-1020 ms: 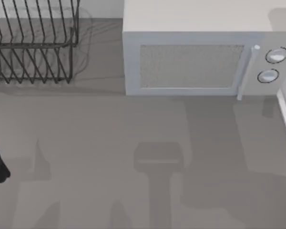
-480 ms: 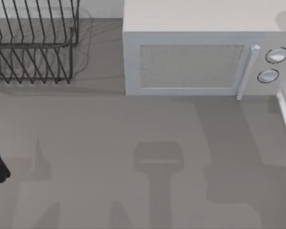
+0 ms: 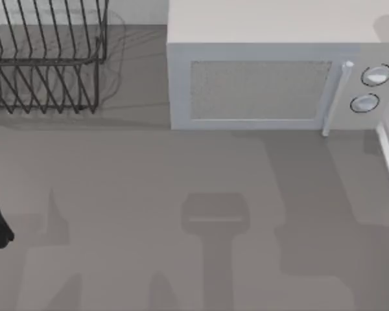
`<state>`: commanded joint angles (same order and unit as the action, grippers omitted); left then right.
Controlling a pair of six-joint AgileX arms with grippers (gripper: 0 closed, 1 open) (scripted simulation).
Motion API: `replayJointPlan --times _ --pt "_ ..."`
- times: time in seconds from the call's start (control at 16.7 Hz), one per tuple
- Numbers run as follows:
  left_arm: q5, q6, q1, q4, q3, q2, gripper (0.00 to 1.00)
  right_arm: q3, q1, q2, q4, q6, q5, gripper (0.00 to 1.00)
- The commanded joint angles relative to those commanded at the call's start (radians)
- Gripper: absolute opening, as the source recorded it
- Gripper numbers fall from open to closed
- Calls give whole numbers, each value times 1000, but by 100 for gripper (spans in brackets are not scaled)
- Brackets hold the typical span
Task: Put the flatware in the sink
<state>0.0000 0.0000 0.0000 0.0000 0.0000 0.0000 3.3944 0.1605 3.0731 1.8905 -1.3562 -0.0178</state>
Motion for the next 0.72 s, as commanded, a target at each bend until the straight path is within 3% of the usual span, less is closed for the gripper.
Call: replayJointPlan --times 0.42,0.72 --pt "0 0 0 0 0 0 100 0 0 0 0 0 0 98" --pt "0 0 0 0 0 0 100 0 0 0 0 0 0 100"
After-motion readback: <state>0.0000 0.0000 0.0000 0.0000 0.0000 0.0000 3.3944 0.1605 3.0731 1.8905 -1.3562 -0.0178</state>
